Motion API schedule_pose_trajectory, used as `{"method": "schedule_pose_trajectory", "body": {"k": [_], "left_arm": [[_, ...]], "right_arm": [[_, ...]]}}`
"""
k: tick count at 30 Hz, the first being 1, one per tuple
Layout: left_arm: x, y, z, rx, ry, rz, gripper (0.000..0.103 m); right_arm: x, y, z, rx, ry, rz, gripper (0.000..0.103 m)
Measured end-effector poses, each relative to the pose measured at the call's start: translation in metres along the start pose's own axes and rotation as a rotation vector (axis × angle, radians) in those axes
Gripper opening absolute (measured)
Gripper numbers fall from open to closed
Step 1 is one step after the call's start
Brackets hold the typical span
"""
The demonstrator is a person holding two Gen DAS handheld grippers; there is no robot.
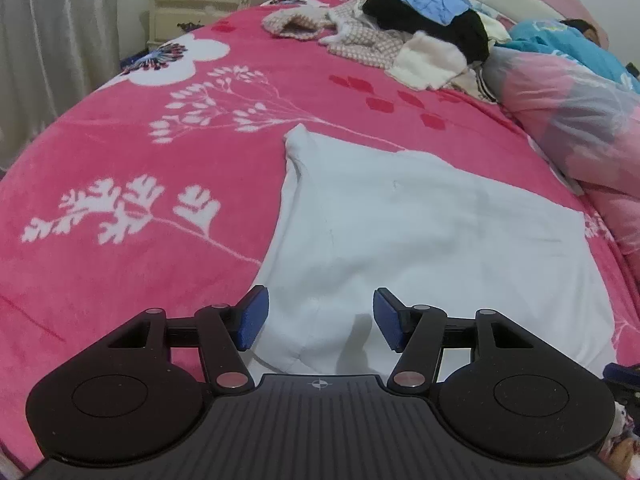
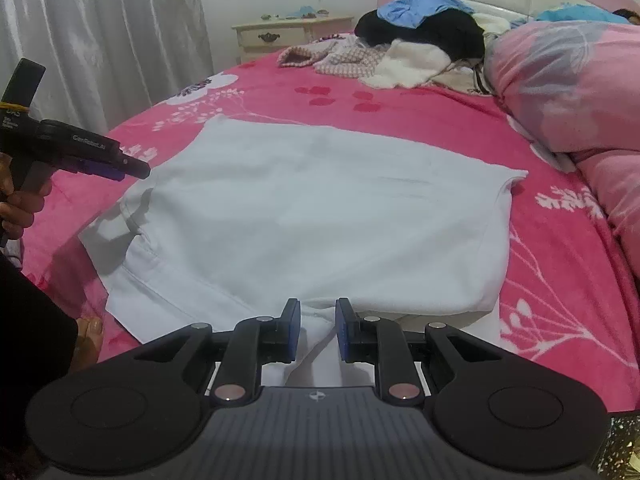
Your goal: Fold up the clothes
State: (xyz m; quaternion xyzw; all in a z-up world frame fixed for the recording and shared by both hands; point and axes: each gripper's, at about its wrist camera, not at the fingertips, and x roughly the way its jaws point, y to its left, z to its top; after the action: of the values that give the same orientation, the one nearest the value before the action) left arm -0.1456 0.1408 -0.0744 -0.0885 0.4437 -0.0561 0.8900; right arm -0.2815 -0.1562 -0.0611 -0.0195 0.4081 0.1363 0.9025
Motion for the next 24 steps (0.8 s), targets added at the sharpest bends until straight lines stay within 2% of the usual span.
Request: {"method": "schedule_pose_trajectory", "body": {"k": [7, 24], "left_arm": [[-0.0012, 0.0052, 0.0001, -0.031, 0.0, 0.0, 0.059], [-0.0017, 0.0071, -0.0015, -0.038, 0.009, 0.0, 0.059]], "right_arm": [[0.0047, 0.0021, 0.0026, 0.0, 0.005, 0.007, 0.021], [0.0047, 0.0035, 0.0025, -0.001, 0.002, 0.009, 0.021]]}}
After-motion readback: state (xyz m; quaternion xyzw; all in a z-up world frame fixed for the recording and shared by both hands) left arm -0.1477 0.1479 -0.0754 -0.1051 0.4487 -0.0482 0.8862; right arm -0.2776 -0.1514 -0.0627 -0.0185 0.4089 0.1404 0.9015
